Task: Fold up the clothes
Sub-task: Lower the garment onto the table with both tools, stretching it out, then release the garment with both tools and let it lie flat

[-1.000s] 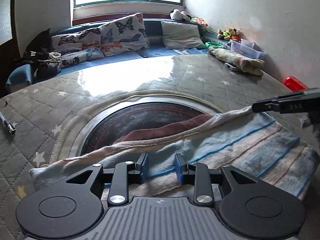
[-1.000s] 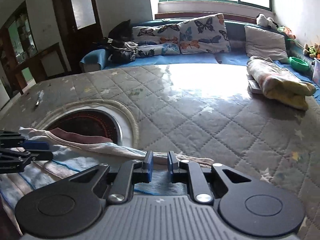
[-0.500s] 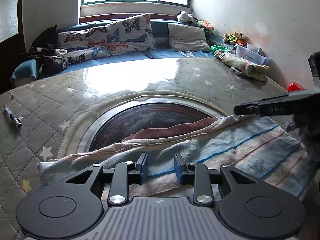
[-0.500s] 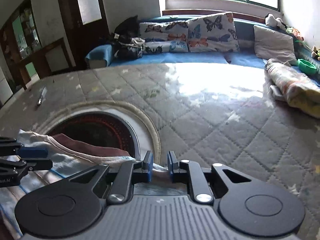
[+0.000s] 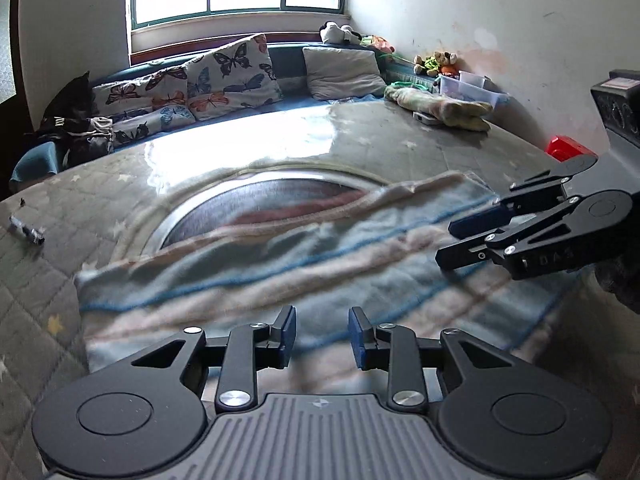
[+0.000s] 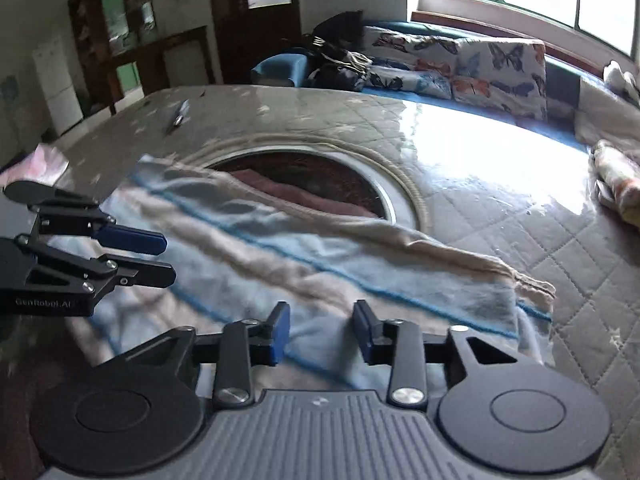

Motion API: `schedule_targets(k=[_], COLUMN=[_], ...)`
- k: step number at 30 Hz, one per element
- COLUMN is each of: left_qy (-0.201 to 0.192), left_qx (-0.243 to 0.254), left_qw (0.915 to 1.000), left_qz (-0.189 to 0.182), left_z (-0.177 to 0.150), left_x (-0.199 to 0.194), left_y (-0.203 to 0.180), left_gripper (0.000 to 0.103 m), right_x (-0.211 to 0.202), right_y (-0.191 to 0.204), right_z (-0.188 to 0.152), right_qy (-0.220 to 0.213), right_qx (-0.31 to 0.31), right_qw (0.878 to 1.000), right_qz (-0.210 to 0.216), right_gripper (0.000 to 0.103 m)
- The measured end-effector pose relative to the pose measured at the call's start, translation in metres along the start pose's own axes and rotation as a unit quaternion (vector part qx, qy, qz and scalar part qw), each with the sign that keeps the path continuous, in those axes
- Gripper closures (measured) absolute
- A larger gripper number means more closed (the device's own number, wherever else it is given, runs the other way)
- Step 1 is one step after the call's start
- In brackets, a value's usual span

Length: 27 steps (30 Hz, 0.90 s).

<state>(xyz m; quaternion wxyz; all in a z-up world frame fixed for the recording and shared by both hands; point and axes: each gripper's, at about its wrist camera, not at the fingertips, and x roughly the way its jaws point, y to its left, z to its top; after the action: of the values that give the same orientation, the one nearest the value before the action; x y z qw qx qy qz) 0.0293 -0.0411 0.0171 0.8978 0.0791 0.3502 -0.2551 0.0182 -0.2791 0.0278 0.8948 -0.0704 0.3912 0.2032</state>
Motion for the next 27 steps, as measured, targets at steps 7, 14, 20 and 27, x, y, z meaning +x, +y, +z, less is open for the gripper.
schedule_targets(k=[7,14,20,27], left_qy=[-0.006,-0.019,-0.028,-0.049], left_qx=[-0.009,-0.023,-0.053,-0.058], left_qw=[0.9999,0.9993,0.9978,0.9962], left_qz=[0.008,0.021,0.030,0.043], left_z=[-0.022,-0.043,-0.058,-0.056], left_x=[-0.019,-0.039,-0.058,-0.078], left_y=[-0.001,0.001,0.008,0.009], left_gripper=[0.070,0.067,0.067,0.062], right_x=[-0.018,-0.036,-0.056,-0.081], right_y=[0.029,0.046,0.035,0.017], right_z=[-0.021,-0.043,-0.063,-0.069], right_qy=[0.005,0.004,0.002,-0.032], right_qx=[-0.031,-0.049,-0.021,0.006], right_qw=[0.999,0.998,1.000,0.999], right_qz=[0.022,0.028,0.018,-0.012], right_gripper=[0.064,0.062,0.062,0.062])
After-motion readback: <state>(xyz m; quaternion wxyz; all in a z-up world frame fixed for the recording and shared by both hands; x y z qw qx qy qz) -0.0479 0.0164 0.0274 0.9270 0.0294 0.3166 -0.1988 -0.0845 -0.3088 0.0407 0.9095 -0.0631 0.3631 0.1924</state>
